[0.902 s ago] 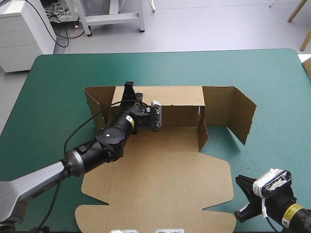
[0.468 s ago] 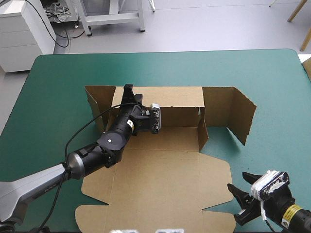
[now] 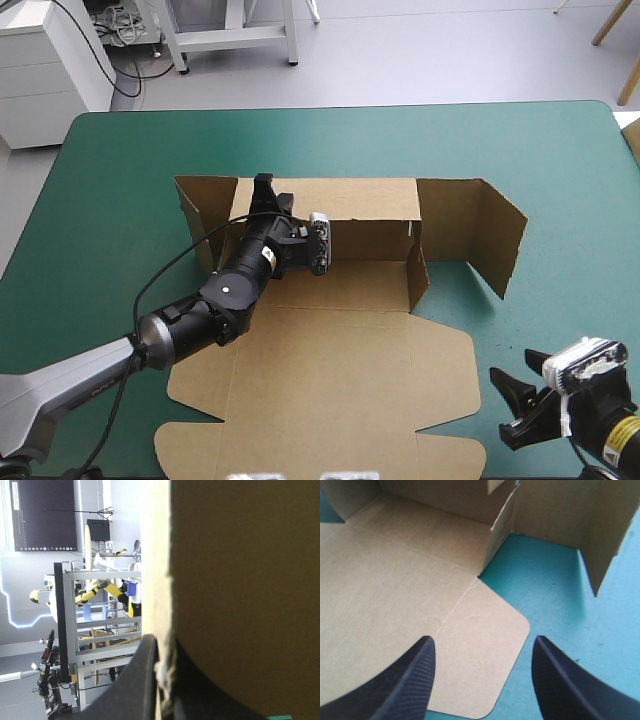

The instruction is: Fold the box

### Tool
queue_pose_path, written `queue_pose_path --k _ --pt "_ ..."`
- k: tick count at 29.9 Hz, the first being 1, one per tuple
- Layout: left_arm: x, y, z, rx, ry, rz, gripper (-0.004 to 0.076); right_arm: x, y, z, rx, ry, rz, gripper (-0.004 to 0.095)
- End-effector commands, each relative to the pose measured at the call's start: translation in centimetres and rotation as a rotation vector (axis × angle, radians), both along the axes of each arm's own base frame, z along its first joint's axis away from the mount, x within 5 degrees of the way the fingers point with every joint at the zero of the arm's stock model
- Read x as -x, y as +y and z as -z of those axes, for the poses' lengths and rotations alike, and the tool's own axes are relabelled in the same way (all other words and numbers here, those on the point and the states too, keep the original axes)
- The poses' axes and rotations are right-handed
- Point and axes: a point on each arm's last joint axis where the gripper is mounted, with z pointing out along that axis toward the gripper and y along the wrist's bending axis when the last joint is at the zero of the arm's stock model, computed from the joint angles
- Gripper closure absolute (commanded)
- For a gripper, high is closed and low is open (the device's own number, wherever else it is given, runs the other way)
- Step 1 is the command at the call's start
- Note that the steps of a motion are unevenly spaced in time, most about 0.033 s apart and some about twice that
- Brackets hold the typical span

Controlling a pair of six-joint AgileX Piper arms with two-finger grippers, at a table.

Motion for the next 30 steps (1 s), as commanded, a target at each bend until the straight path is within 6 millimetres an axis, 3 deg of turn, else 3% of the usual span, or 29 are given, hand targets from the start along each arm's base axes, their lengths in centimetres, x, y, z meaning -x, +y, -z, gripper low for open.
queue_pose_path --k 1,9,14,22,30 --pt "0.4 0.1 -1.0 0.052 -0.002 -0.008 0.0731 -0.3 -0.6 -4.7 -0.036 -0.088 0.069 0.0374" --pt "0.4 0.1 -1.0 0.041 -0.009 -0.004 0.0731 -1.7 -0.3 -12.3 -0.032 -0.126 0.148 0.0374" --pt "0.4 0.1 -1.2 0.022 -0.028 0.007 0.0731 -3.8 0.3 -16.0 -0.020 -0.112 0.256 0.0374" --pt "1.8 0.5 -3.5 0.102 -0.055 0.092 0.0731 -7.2 2.6 -19.5 0.058 -0.089 0.300 0.0374" --pt "2.0 0.7 -4.0 0.116 -0.063 0.098 0.0731 -9.7 4.6 -21.9 0.061 -0.116 0.293 0.0374"
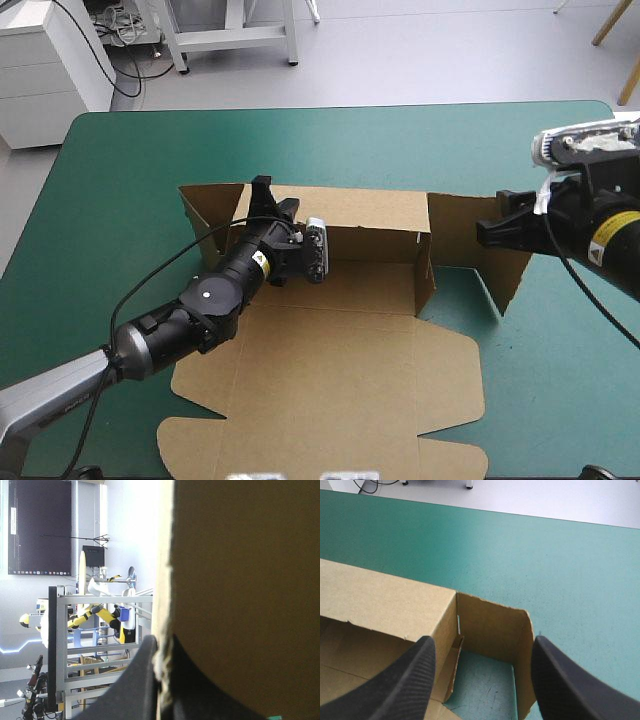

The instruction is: Fold the box

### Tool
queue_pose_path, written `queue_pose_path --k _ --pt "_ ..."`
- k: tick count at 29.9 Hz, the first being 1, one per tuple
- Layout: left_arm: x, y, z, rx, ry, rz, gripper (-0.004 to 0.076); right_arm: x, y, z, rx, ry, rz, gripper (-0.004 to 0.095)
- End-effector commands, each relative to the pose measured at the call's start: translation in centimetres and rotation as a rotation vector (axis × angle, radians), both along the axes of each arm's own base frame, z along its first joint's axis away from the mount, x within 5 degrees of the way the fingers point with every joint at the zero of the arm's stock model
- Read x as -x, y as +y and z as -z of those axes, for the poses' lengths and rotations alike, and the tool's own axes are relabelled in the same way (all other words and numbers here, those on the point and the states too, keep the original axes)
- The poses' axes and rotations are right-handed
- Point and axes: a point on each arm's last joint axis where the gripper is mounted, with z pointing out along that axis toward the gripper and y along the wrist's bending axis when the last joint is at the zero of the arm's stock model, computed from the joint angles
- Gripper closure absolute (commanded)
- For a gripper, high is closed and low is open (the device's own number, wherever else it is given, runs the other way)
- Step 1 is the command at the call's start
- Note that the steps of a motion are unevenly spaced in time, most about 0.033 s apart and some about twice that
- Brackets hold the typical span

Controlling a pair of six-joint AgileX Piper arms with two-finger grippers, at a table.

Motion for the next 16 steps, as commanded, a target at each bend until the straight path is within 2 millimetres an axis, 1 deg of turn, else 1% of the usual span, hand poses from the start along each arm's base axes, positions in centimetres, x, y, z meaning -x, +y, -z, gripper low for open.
queue_pose_path --k 1,4,8,12,16 --pt "0.5 0.3 -2.1 0.047 -0.053 0.003 0.0731 -0.7 0.1 -2.2 -0.001 -0.107 0.007 0.0374" --pt "0.5 0.3 -2.1 0.050 -0.048 -0.001 0.0731 -2.3 0.4 -2.7 0.013 -0.104 0.040 0.0374" --pt "0.5 0.3 -2.1 0.046 -0.046 -0.001 0.0731 -5.3 0.6 -2.5 0.021 -0.043 0.057 0.0374" --pt "0.5 0.3 -2.1 0.047 -0.045 -0.001 0.0731 -9.2 0.1 -1.5 -0.005 0.047 0.053 0.0374" --pt "0.5 0.3 -2.1 0.047 -0.045 -0.001 0.0731 -13.2 -1.2 0.3 -0.053 0.138 0.049 0.0374"
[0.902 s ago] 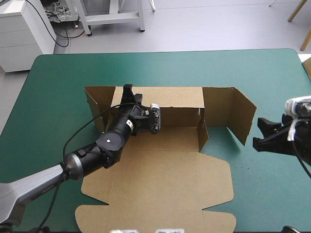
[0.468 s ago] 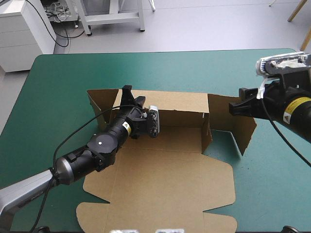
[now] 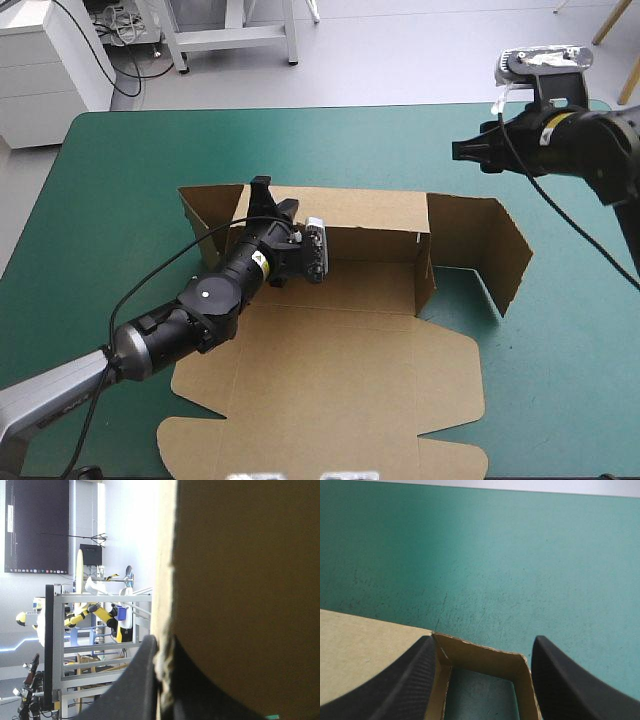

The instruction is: Fold the box

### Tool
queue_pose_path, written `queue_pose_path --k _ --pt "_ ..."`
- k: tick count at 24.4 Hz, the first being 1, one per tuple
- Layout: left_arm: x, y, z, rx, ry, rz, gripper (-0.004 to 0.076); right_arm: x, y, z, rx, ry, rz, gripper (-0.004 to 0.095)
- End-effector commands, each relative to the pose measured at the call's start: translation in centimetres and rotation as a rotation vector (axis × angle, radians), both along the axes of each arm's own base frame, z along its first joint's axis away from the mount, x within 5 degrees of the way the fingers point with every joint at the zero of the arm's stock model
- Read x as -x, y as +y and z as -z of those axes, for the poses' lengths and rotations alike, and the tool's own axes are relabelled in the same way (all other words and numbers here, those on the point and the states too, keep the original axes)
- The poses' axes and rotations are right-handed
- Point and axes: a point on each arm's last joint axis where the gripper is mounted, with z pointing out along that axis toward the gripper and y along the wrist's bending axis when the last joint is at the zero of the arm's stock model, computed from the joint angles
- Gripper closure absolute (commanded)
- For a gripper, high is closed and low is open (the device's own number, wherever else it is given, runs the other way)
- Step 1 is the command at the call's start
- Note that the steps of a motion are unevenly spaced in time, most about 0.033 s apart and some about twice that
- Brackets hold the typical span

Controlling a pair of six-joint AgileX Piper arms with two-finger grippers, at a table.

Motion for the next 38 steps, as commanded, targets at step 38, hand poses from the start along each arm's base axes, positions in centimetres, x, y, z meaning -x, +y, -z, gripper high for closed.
queue_pose_path --k 38 --pt "0.0 -0.6 -0.8 -0.009 -0.032 0.042 0.0731 -7.6 -0.5 10.6 -0.021 0.304 -0.219 0.0403"
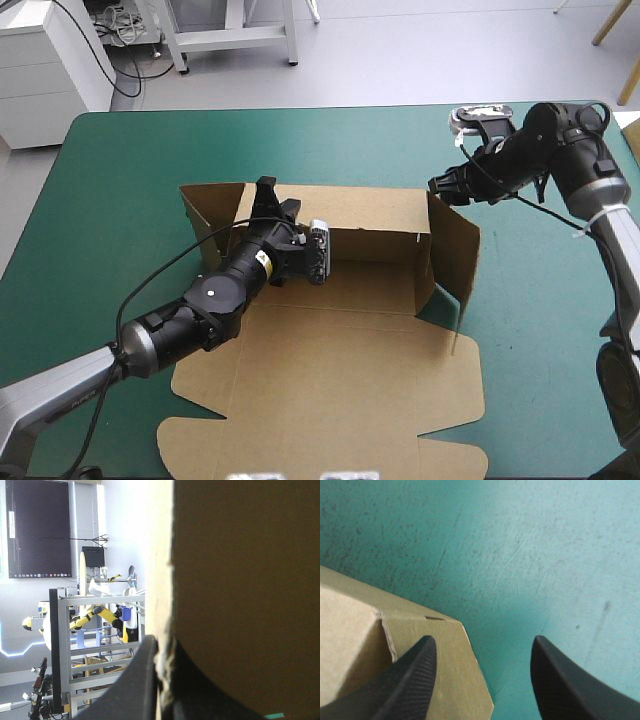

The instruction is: Fold the box

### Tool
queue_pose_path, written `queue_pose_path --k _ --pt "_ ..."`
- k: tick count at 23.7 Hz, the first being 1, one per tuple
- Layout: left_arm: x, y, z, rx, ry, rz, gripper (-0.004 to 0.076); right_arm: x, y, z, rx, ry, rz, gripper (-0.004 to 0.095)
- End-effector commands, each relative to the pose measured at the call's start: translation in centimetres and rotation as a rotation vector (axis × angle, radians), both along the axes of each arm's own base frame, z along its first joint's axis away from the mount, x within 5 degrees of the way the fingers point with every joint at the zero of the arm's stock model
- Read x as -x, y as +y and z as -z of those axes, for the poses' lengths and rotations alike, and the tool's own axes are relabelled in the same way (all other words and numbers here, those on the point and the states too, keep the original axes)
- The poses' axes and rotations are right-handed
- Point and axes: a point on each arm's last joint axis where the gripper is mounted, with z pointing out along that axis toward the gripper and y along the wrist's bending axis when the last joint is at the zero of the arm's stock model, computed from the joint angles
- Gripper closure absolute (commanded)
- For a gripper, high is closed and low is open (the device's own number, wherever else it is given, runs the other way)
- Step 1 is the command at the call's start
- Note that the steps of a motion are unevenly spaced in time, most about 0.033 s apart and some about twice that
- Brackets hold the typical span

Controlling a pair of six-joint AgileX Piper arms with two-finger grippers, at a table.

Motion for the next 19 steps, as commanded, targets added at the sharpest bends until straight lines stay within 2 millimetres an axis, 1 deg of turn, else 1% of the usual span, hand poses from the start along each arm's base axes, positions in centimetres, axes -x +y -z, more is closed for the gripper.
queue_pose_path --k 1,8,11,12,13,18,19 --pt "0.3 -0.2 -1.4 0.042 -0.027 0.022 0.0731 2.1 -0.3 -2.0 -0.006 -0.076 -0.022 0.0403" --pt "0.3 -0.2 -1.4 0.042 -0.027 0.021 0.0731 4.4 -0.1 -0.8 -0.035 -0.031 -0.062 0.0404" --pt "0.3 -0.2 -1.4 0.042 -0.027 0.021 0.0731 5.9 -0.1 0.9 -0.047 0.026 -0.095 0.0404" --pt "0.3 -0.2 -1.4 0.042 -0.027 0.021 0.0731 6.2 0.0 1.2 -0.049 0.032 -0.110 0.0404" --pt "0.3 -0.2 -1.4 0.042 -0.027 0.021 0.0731 6.9 0.2 1.3 -0.073 0.032 -0.134 0.0412" --pt "0.3 -0.2 -1.5 0.040 -0.028 0.022 0.0731 8.6 0.6 1.0 -0.134 -0.009 -0.185 0.0425" --pt "0.3 -0.2 -1.5 0.040 -0.028 0.022 0.0731 8.9 0.9 1.1 -0.151 -0.022 -0.223 0.0425"
